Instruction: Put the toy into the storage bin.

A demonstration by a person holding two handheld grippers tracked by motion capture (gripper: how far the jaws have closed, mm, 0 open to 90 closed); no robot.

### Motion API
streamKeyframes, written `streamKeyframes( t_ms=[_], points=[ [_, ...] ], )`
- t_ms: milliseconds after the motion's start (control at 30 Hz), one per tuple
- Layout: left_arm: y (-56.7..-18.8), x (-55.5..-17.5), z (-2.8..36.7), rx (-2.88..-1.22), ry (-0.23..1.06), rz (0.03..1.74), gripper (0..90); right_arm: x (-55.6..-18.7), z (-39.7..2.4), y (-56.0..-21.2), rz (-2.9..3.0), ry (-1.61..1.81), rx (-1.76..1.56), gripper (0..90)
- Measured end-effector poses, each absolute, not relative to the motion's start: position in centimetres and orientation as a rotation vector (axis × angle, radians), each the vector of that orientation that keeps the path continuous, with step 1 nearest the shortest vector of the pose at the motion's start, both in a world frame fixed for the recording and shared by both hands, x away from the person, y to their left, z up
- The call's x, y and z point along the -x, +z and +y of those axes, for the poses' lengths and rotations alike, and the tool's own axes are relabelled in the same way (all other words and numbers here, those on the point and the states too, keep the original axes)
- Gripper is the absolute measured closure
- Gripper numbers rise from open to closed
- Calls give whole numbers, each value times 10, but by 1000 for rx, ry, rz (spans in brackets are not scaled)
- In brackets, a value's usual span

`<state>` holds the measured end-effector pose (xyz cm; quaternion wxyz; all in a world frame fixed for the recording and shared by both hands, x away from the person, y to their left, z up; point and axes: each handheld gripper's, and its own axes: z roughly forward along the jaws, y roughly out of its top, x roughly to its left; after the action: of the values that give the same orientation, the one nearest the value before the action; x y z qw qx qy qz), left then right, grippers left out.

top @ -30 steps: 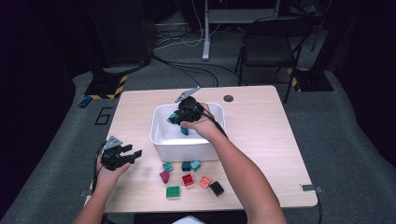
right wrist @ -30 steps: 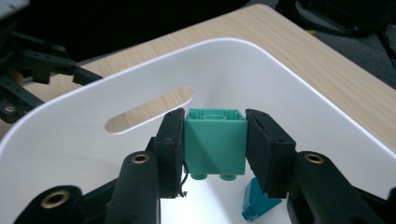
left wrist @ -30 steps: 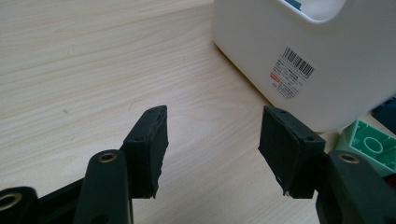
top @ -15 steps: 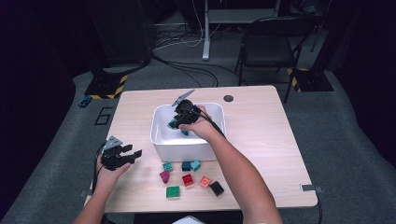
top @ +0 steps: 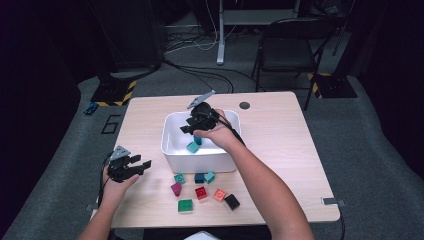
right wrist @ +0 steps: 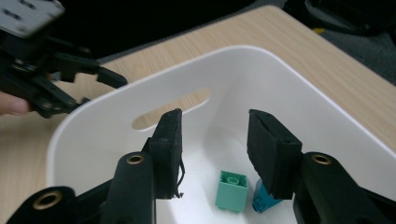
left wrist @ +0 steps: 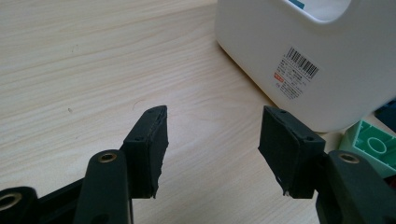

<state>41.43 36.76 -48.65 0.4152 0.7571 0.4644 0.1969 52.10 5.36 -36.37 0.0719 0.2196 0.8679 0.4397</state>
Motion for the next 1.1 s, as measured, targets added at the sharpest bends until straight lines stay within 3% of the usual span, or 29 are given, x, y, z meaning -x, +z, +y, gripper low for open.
streamKeyframes(
  t_ms=[133,467,1100],
  points=[
    [-487,-415,368,-1909,494,1169,417,-498,37,-341,2588,1364,-645,554],
    [-487,-414,369,-1907,493,1178,417,-451,19,-322,2540,1401,-541,536],
    [-487,-414,369,-1907,498,1181,417,-398,-10,-351,2510,1398,-534,526]
  ],
)
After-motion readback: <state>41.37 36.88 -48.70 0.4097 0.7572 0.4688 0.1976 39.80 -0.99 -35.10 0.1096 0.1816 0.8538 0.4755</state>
